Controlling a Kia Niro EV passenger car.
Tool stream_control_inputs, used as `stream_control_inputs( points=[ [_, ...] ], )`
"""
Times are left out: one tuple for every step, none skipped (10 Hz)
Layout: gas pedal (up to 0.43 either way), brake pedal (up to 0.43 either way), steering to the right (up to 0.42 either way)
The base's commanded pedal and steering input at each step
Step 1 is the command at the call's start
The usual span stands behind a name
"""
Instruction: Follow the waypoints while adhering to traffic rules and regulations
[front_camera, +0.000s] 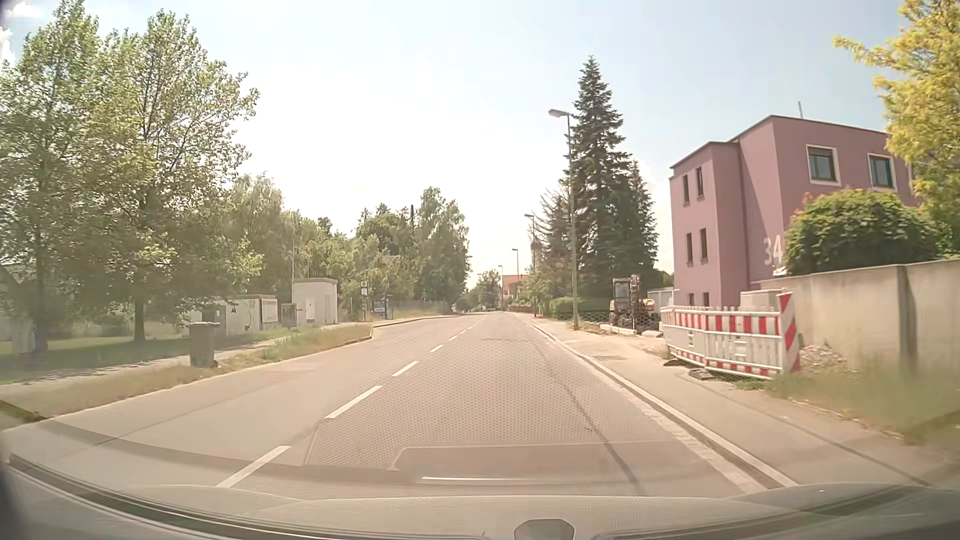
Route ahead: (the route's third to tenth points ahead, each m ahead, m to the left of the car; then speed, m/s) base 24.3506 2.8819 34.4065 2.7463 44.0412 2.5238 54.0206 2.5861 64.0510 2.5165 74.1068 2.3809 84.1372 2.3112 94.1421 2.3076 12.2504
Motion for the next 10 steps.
stream_control_inputs(
  points=[
    [0.138, 0.0, -0.002],
    [0.15, 0.0, -0.002],
    [0.157, 0.0, -0.002],
    [0.157, 0.0, -0.001],
    [0.157, 0.0, -0.002],
    [0.157, 0.0, -0.002],
    [0.157, 0.0, -0.004],
    [0.157, 0.0, -0.003],
    [0.157, 0.0, -0.004],
    [0.157, 0.0, -0.004]
  ],
)
